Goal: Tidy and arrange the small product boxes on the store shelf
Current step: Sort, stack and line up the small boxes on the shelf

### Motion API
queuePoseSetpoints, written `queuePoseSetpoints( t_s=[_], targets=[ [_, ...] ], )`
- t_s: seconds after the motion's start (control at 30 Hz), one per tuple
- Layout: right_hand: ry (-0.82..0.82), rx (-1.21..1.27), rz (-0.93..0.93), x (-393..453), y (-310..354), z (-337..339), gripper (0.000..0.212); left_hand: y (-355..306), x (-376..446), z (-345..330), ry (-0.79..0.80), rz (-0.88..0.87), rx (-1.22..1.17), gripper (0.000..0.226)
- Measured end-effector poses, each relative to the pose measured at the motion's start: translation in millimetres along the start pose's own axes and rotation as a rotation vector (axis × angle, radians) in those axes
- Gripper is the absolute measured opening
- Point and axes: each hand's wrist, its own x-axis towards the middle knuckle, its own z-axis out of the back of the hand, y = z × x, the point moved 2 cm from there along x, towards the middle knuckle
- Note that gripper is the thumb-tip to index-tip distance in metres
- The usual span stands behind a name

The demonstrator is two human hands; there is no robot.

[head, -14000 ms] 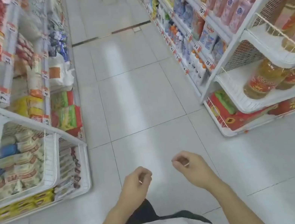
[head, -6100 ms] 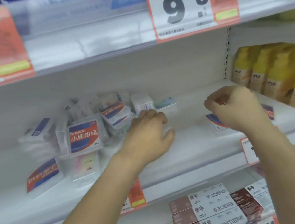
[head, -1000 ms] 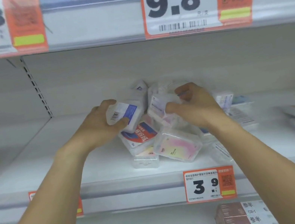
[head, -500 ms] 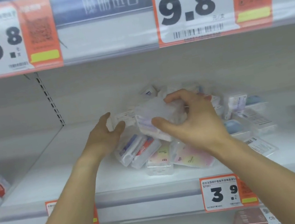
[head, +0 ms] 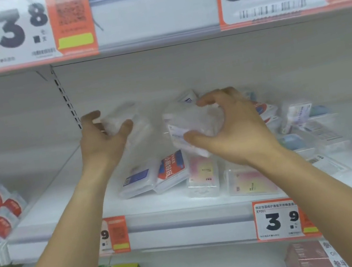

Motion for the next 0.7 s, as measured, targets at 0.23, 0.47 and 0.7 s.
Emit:
queuePoseSetpoints(
  t_s=[0.23, 0.47, 0.7],
  targets=[
    [-0.202, 0.381, 0.168, -25.6, 61.0, -46.4, 0.039, 12.8, 4.9, 78.0, 0.096, -0.012, 0.304, 0.062],
    [0.122, 0.257, 0.094, -20.1, 104.5, -132.3, 0.042, 48.4, 1.7, 135.4, 0.287, 0.165, 0.461, 0.052],
    [0.622, 0.129, 0.283, -27.6, 117.8, -162.7, 0.052, 39.0, 3.4, 142.0, 0.288, 0.113, 0.664, 0.087]
  ],
)
